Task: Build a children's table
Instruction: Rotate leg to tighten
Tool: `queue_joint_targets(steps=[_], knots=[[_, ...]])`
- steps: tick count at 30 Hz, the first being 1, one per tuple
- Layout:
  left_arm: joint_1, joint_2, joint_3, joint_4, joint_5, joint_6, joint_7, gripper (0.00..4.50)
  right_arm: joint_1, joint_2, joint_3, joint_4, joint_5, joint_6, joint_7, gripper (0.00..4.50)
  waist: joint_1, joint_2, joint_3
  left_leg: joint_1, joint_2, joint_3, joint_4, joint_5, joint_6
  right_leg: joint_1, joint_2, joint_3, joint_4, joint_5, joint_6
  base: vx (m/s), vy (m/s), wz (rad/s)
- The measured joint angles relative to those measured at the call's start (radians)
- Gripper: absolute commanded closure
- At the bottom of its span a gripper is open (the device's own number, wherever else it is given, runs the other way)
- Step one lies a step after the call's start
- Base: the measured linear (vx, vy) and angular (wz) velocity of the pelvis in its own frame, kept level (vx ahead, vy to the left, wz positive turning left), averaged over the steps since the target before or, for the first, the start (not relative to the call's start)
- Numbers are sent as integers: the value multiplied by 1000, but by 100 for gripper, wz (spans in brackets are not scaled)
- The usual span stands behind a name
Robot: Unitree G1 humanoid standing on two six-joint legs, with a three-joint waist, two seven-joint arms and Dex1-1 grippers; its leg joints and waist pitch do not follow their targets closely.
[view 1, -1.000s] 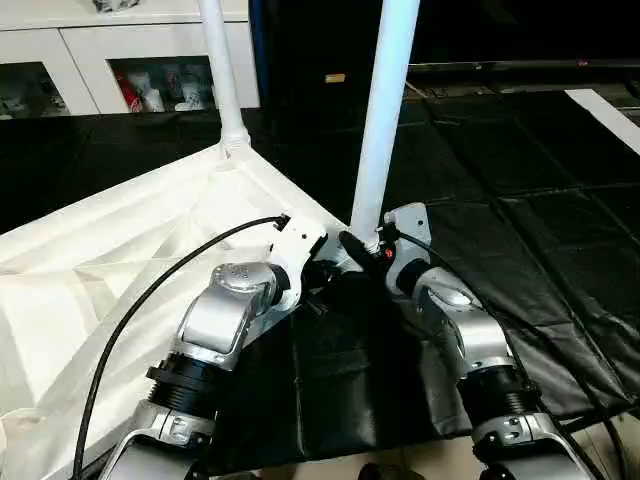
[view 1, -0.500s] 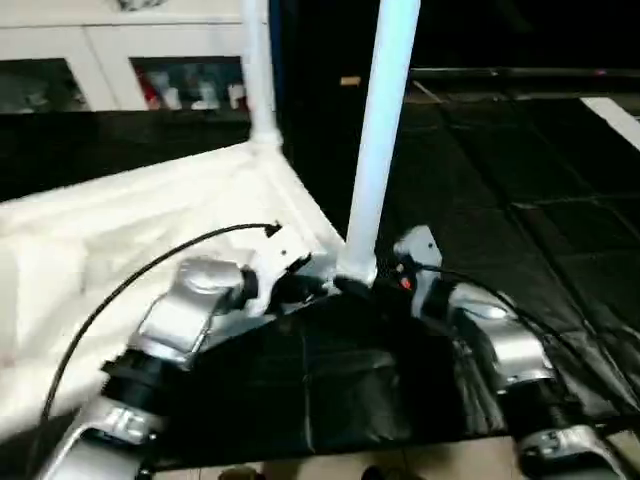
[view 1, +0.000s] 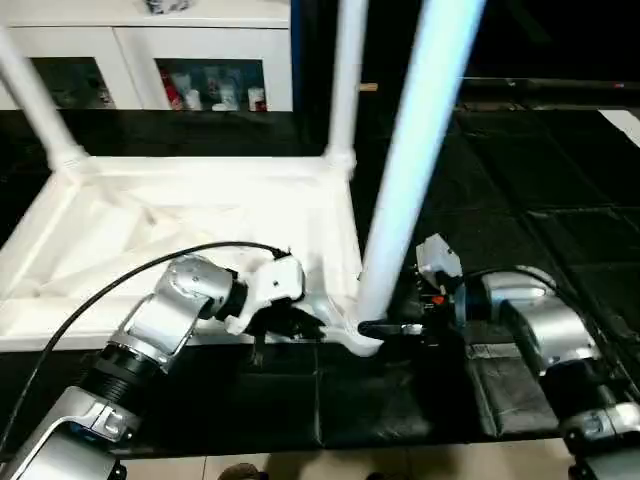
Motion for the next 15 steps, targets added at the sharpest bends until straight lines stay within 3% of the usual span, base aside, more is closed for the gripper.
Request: queue_joint_targets(steps=[15], knots=[[0,4,-24,4,-1,-62,-58,450,-3,-15,63,-2,33,72,173,137,14,0,0,0,1,2,1,0,1,0,0,0,0,-1,1,0,0,0]])
